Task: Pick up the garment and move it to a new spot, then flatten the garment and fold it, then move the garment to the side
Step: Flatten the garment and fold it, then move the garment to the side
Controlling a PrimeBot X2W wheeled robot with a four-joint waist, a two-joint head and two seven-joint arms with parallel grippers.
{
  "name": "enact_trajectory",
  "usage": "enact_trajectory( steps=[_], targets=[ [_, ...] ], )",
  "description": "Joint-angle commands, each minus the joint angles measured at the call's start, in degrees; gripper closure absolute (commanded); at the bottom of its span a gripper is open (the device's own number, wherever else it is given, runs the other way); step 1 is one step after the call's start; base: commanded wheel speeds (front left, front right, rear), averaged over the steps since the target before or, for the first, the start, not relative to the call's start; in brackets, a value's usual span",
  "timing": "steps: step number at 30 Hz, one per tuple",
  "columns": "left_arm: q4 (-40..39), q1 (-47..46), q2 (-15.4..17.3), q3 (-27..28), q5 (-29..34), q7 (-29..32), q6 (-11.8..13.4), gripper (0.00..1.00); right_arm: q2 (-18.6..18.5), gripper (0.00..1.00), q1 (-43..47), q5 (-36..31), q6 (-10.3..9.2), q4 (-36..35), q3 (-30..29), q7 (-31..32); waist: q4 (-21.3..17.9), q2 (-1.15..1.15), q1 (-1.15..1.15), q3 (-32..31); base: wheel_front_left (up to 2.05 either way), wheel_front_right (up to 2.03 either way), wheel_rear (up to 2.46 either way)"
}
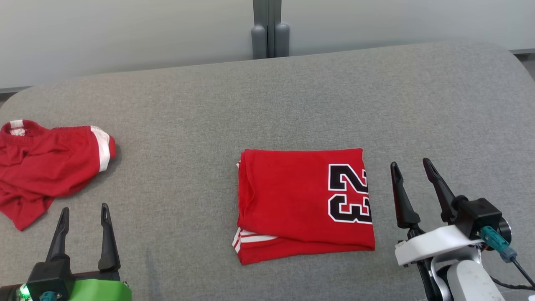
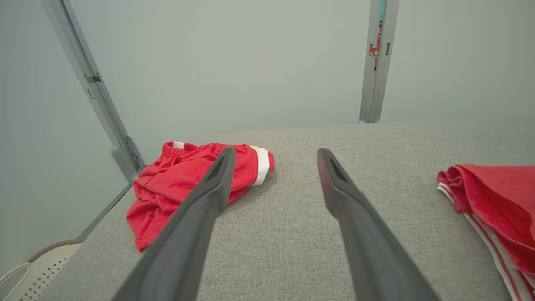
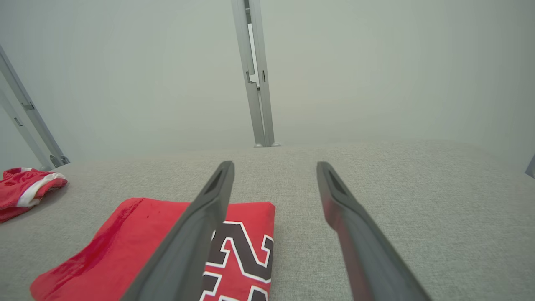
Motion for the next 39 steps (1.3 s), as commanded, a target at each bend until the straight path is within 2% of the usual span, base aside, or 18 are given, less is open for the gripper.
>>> enact_trajectory(
  steps=[1, 12, 39],
  targets=[
    [0.1, 1.0, 0.1, 0.1, 0.6, 0.0, 0.4, 0.00, 0.3, 0.00, 1.1, -0.5, -0.04, -0.4, -0.4, -0.1, -0.2, 0.00, 0.00, -0.4, 0.00, 0.00, 0.00],
    [0.3, 1.5, 0.1, -0.7, 1.0, 0.0, 1.2, 0.00, 1.0, 0.00, 3.7, -2.9, -0.04, 0.3, -0.4, -0.1, 0.1, 0.00, 0.00, -1.5, 0.00, 0.00, 0.00],
    [0.5, 1.8, 0.2, -0.3, 0.3, 0.0, 1.2, 0.00, 1.2, 0.00, 1.7, -2.4, -0.04, 2.5, 1.6, -0.1, 0.8, 0.00, 0.00, -1.6, 0.00, 0.00, 0.00]
  ],
)
